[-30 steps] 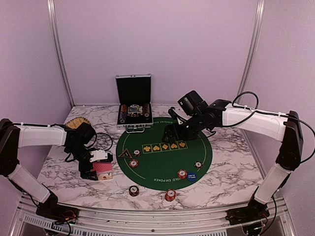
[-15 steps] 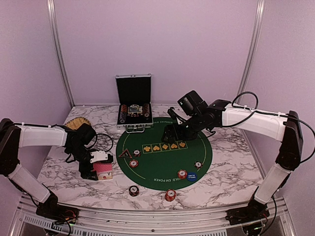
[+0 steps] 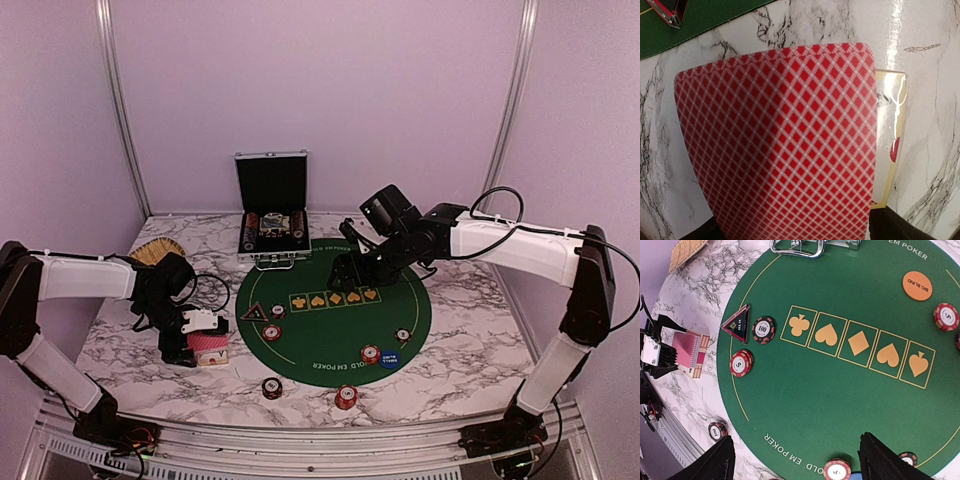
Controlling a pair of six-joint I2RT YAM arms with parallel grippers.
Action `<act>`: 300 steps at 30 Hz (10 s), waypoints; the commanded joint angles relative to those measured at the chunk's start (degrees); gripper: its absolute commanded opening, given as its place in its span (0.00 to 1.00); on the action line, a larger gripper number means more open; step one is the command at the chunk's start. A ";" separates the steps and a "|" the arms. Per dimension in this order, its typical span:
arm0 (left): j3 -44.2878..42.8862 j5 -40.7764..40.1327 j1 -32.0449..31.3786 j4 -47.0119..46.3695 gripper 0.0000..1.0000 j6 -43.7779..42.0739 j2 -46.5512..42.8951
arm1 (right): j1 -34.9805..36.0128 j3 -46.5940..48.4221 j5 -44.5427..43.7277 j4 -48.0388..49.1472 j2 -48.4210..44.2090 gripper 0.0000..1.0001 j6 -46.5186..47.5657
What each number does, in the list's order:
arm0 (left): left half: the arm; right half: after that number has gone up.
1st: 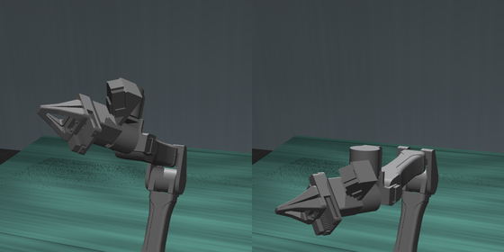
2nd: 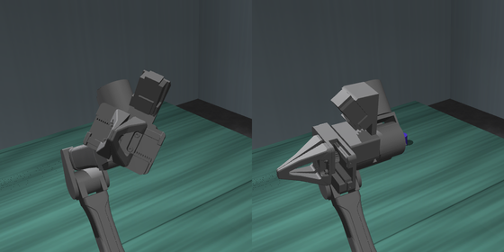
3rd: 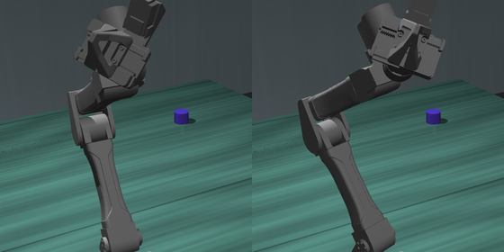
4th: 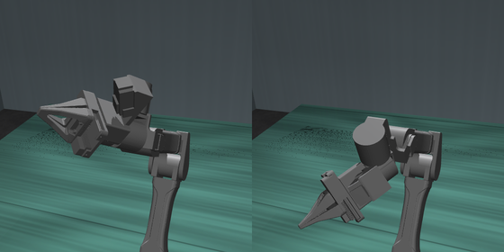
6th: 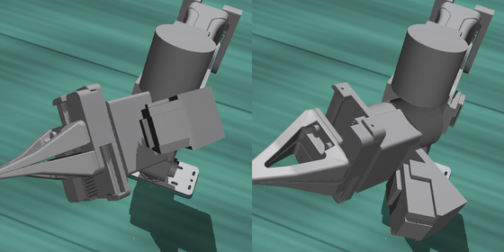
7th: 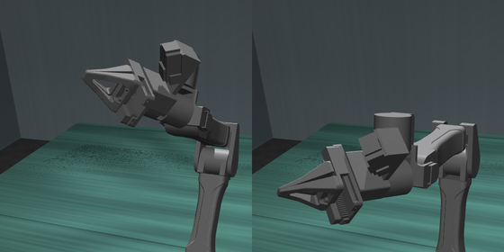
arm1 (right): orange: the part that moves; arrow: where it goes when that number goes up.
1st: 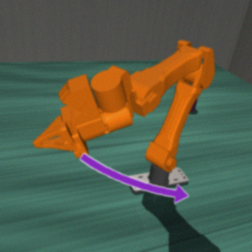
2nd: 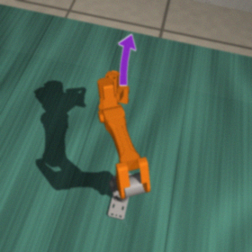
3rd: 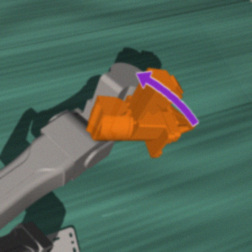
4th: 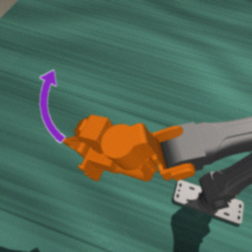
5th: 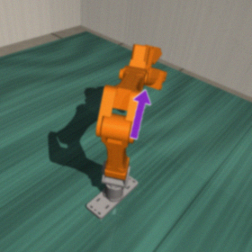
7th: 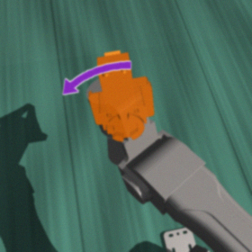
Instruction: Distribute texas hold em gaming equipment
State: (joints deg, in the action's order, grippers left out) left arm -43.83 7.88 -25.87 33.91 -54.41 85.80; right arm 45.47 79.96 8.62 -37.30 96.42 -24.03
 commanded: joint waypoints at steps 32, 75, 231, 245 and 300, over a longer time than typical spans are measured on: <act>-0.11 1.26 -0.10 -1.43 0.49 -0.02 -1.53 | 0.71 -3.77 8.86 9.69 2.13 0.80 -4.89; -11.16 7.78 -0.90 4.73 0.10 7.85 -7.94 | 3.94 -1.25 28.72 35.89 13.79 0.79 -21.08; -13.08 -1.00 -12.72 -3.39 0.99 14.16 -11.29 | 8.75 9.29 38.71 65.01 27.79 0.00 -42.98; -12.51 0.75 -12.57 -2.62 0.94 13.98 -10.18 | 8.76 8.63 39.33 66.17 27.56 0.00 -43.61; -17.25 2.30 -11.30 1.27 0.46 10.73 -7.88 | 9.35 10.53 41.24 73.55 33.47 0.31 -49.39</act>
State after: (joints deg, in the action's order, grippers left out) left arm -59.31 10.24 -37.12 34.37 -42.96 77.34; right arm 53.89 88.58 47.57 29.08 127.83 -69.65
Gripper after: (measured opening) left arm 0.678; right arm 0.322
